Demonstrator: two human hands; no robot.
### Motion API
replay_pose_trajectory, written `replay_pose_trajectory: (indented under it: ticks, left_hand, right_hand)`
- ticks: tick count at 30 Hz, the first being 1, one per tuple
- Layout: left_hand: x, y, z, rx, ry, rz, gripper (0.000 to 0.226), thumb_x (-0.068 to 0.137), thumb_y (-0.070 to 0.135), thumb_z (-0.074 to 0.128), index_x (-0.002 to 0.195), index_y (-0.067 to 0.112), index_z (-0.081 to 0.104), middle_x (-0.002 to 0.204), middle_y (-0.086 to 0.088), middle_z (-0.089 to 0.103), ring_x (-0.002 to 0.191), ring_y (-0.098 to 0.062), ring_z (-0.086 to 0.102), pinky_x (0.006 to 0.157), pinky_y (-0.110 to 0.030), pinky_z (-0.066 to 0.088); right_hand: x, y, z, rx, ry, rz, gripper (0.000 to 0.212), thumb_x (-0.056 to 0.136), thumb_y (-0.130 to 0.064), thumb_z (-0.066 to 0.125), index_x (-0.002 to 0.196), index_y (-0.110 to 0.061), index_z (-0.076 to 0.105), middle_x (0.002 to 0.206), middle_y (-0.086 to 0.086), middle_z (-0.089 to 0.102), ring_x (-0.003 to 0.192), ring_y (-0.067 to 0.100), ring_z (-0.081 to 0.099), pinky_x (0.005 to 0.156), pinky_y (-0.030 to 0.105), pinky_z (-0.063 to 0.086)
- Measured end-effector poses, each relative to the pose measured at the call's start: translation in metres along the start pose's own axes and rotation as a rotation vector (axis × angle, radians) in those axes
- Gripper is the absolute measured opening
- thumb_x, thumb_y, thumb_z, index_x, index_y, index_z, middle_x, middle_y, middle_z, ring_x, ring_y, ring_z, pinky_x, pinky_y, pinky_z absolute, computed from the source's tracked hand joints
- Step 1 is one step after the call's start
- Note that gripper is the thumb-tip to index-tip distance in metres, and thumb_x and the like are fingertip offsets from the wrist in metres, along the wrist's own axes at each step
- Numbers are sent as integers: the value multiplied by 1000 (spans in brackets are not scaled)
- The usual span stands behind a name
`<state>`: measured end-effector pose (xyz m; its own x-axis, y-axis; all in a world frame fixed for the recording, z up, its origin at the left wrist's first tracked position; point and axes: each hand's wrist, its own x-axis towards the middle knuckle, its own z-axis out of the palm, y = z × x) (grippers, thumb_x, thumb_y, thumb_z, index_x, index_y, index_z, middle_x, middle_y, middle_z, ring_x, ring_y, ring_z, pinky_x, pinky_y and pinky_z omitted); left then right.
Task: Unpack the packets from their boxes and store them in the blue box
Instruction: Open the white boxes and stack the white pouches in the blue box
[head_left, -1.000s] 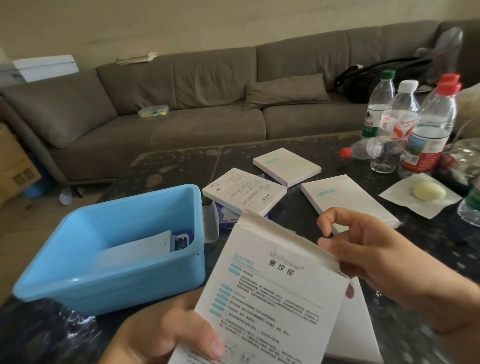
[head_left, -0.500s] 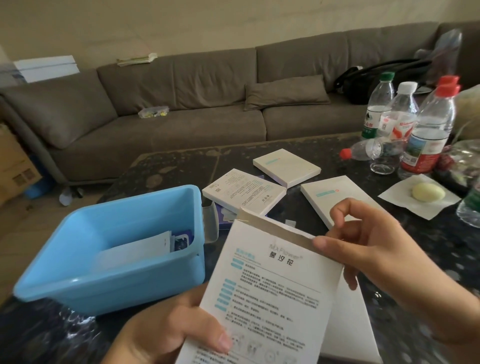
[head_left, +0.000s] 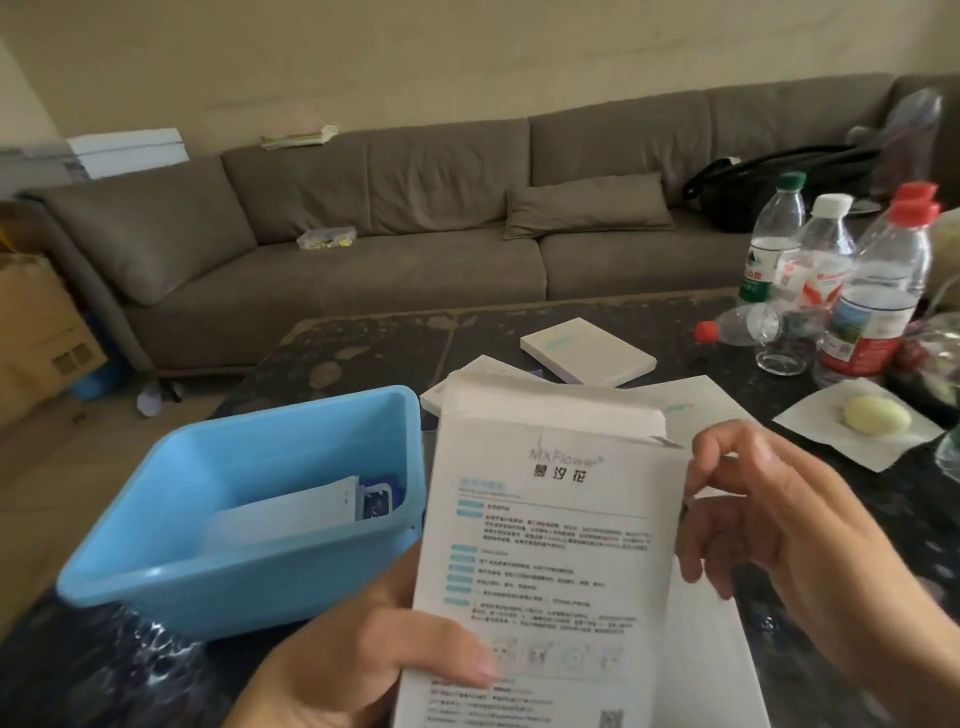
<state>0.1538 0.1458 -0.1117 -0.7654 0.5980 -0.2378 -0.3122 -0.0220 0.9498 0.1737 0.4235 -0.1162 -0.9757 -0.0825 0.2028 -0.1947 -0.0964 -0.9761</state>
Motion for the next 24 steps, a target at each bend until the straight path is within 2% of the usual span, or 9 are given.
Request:
replay_pose_trajectory:
  ticks: [3,5,8,11,14,17,20,22,24]
  left_hand:
    - [7,-6,15,-230,-467,115,69,90,-17,34,152,12,26,153,-27,34,142,-44,31,116,-57,26]
    - [13,-5,15,-162,-464,144,66,89,-11,42,148,17,36,150,-24,42,139,-41,39,113,-56,34]
    - [22,1,26,46,-121,364,43,82,15,64,123,28,66,128,-8,67,121,-27,62,96,-39,54]
    - [31,0,36,108,348,617,51,68,35,76,117,32,65,116,2,72,109,-18,68,89,-29,57]
    - [33,-5,41,350,844,1039,45,74,32,72,116,25,58,116,4,64,109,-26,63,90,-40,55]
    - [27,-6,49,744,883,1312,17,84,20,65,100,16,64,109,-4,62,101,-26,62,81,-41,51]
    - [22,-2,57,776,795,1290,16,85,15,62,99,17,70,111,-1,66,101,-19,65,80,-31,53]
    - [21,-1,59,853,800,1233,18,87,16,61,103,15,70,113,1,67,103,-15,66,81,-29,55]
    - [22,-3,55,829,871,1244,16,88,13,63,103,16,69,117,2,63,94,-17,67,74,-34,57]
  right_hand:
    - [-5,-10,8,-208,-242,38,61,59,-75,73,103,-34,66,103,1,74,75,30,67,52,29,44]
    - [-7,-5,11,-396,-404,66,53,68,-70,70,114,-45,63,115,-13,71,86,15,69,61,23,47]
    - [-6,4,14,-275,-343,59,49,72,-58,76,116,-39,67,115,-8,72,99,13,70,78,30,56]
    - [-6,19,10,-71,-99,-74,52,67,-52,82,111,-27,72,113,4,74,105,24,70,88,47,57]
    - [-5,27,10,-269,187,-280,35,70,-48,82,103,-42,72,99,-11,76,91,12,73,77,30,60]
    - [-3,32,9,-625,293,-388,48,74,-23,84,95,-62,64,83,-37,69,76,-6,70,63,11,54]
    - [-3,36,9,-910,279,-432,21,80,-55,67,100,-52,62,72,-24,70,58,4,67,48,24,52]
    - [-5,38,13,-971,256,-403,35,86,-65,51,104,-39,65,72,-16,71,51,8,64,43,24,51]
    - [-5,42,15,-982,270,-393,36,83,-59,53,106,-35,67,77,-16,73,55,11,67,40,24,52]
